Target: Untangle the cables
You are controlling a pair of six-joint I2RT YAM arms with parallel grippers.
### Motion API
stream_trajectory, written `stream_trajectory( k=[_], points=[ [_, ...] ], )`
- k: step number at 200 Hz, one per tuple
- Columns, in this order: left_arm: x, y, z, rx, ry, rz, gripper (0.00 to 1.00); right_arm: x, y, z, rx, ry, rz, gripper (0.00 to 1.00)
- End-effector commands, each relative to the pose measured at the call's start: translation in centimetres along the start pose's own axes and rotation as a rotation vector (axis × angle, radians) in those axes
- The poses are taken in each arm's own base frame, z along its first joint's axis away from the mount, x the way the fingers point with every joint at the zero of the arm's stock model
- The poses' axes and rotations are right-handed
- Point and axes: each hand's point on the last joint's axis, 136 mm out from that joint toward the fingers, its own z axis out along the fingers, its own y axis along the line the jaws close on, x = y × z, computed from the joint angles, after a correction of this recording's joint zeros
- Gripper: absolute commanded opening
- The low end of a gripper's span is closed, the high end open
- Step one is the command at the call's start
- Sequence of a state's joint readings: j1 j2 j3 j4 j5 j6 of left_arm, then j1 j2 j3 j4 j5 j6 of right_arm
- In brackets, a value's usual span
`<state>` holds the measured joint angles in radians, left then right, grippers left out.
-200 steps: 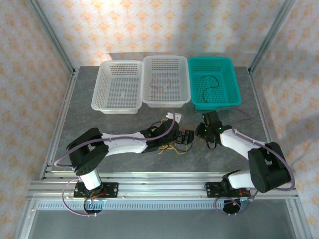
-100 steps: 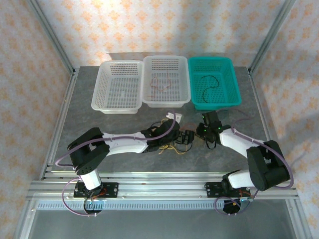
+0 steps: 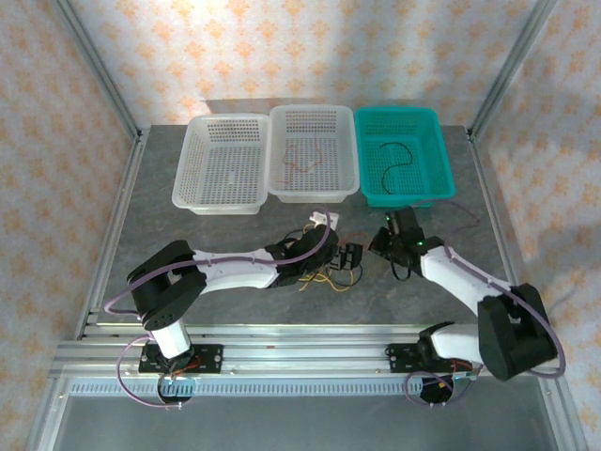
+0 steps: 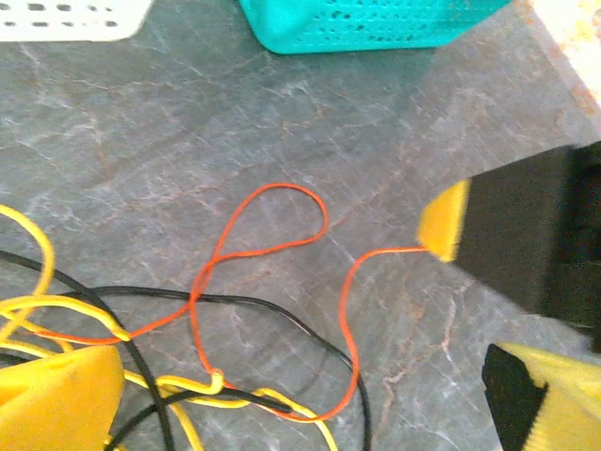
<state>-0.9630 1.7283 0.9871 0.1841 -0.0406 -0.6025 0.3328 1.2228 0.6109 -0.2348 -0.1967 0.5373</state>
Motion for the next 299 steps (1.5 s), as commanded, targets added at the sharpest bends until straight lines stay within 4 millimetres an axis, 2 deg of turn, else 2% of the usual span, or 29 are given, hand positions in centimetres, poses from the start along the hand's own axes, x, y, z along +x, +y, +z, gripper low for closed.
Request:
stream_trajectory(
  k=[1,40,106,165,246,299],
  points=[
    [-2.0,1.3,-0.4,-0.060,-0.054,-0.033,0.99,-3.1,1.6,-3.0,-0.027,-0.125,-0.029,0.00],
    [-2.1,2.6,0.7,-0.103,-0.047,-0.046,0.99,-5.2,4.2,-6.6,-0.125,-0.214,-0.089,0.00],
    [-0.2,4.2,2.4,-0.184,0.019,-0.012,0.99,-7.9,9.5,-14.7,-0.378,-0.389,-0.220,0.00],
    [1.9,5.6,3.1,-0.239,0.065,0.015,0.99,-8.8,13.8,-20.9,-0.599,-0.474,-0.313,0.00],
    [3.6,6.8,3.7,-0.275,0.096,0.024,0.99,-10.9,16.3,-29.2,-0.701,-0.643,-0.401,0.00],
    [4.2,7.1,3.5,-0.281,0.098,0.026,0.99,-12.4,16.3,-32.9,-0.660,-0.736,-0.432,0.00]
  ],
)
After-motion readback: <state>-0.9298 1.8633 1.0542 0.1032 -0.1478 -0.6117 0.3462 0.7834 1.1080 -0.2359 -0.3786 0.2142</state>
